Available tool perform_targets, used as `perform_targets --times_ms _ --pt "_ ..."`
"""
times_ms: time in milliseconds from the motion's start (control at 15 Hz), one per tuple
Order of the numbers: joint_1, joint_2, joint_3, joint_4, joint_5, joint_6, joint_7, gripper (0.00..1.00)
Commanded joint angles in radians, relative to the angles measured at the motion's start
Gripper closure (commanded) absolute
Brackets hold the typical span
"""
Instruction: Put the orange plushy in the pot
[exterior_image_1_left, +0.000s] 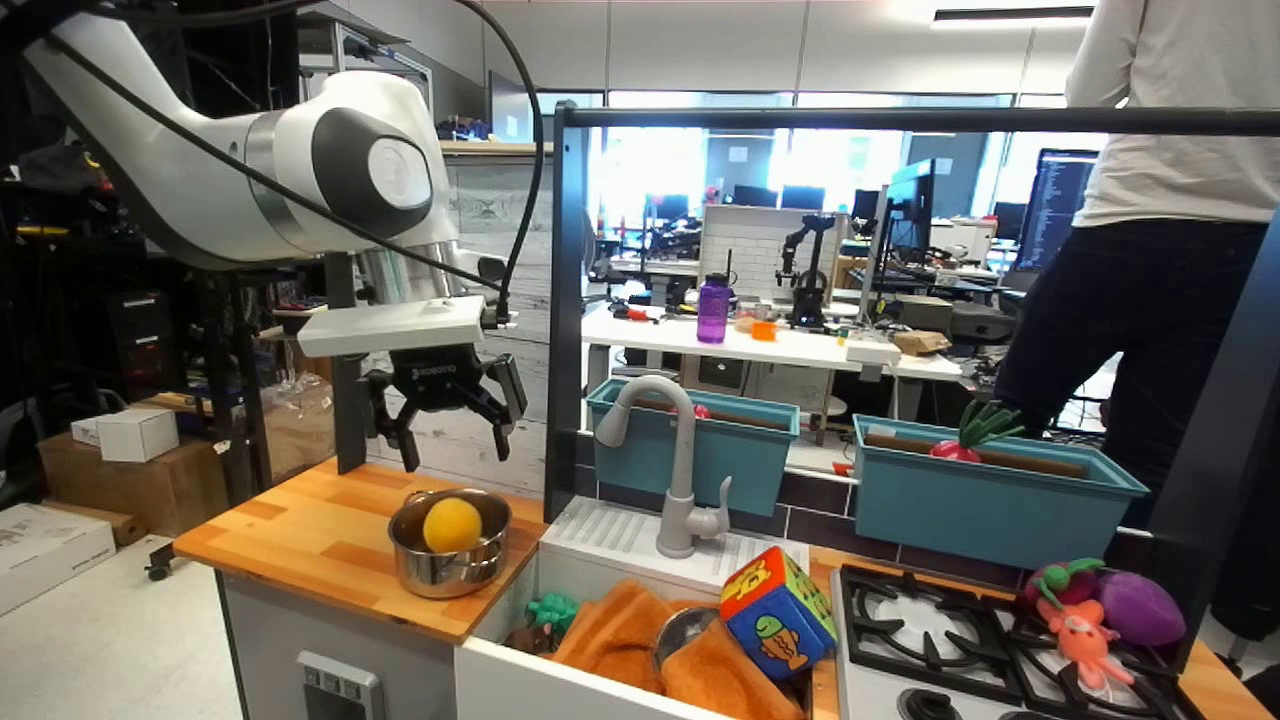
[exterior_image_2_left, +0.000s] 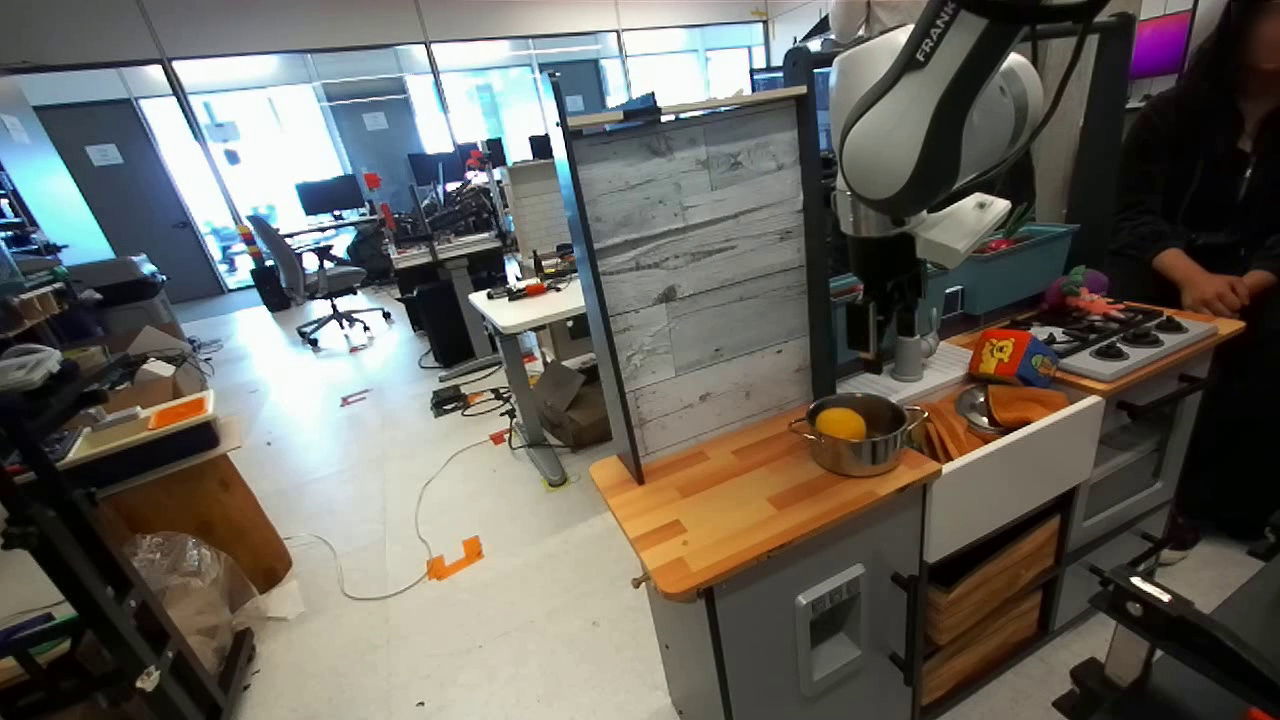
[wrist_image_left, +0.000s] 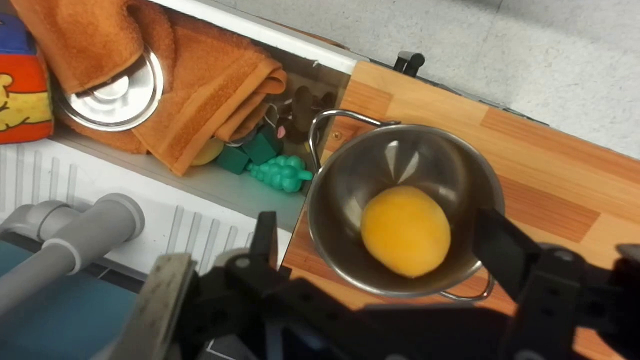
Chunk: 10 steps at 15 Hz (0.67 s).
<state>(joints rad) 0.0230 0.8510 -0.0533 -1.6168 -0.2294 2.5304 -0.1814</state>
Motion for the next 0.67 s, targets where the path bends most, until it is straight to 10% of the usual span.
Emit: perform_targets --times_ms 0,600 --pt "0.001 0.015 0.004 0.031 -0.004 -0.02 0.002 0.0" --pt "0.0 -0.075 -0.003 -0.04 -0.003 -0.015 0.016 0.0"
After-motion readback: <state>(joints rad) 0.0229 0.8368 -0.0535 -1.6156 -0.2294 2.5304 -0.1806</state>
